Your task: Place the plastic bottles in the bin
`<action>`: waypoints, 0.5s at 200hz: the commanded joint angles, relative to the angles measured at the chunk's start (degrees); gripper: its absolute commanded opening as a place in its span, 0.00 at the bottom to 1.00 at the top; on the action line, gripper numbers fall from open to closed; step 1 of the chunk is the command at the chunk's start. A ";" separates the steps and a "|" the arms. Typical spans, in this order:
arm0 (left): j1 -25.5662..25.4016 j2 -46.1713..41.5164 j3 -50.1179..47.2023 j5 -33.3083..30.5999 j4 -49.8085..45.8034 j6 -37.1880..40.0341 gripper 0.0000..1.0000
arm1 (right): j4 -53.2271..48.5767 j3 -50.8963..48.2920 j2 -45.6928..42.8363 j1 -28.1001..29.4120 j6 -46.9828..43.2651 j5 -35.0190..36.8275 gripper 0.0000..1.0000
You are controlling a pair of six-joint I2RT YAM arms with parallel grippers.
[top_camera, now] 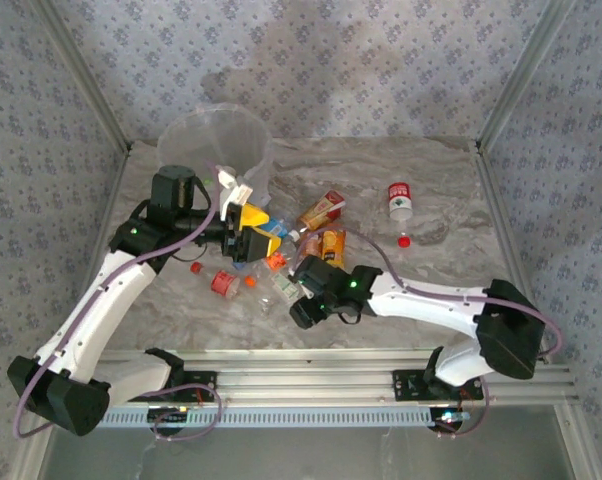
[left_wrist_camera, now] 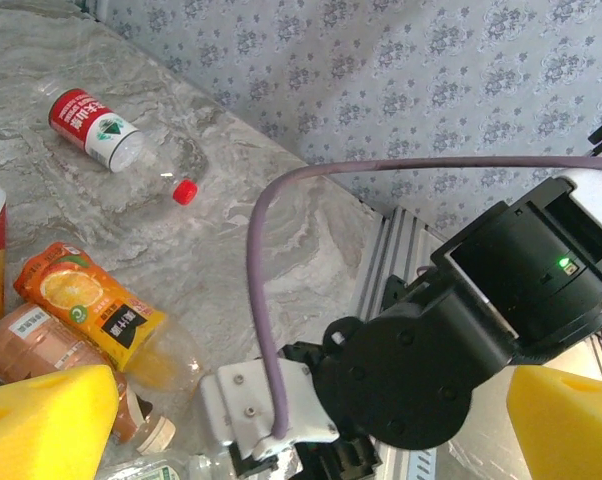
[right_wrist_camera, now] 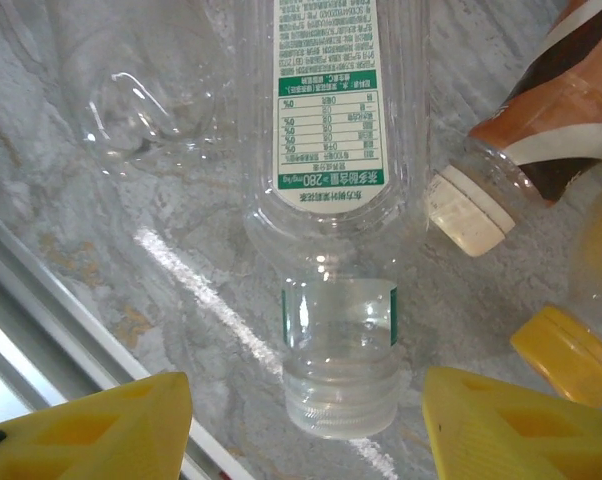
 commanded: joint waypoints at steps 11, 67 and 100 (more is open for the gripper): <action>-0.49 -0.24 1.93 1.66 -0.15 1.24 1.00 | -4.42 4.00 4.36 0.35 -4.77 1.54 0.64; -0.49 -0.25 2.02 1.39 -0.21 1.24 1.00 | -5.83 7.47 11.77 1.99 -6.67 2.87 0.65; -0.49 -0.37 1.97 1.42 -0.30 1.26 1.00 | -7.98 8.97 15.10 3.22 -6.99 4.59 0.64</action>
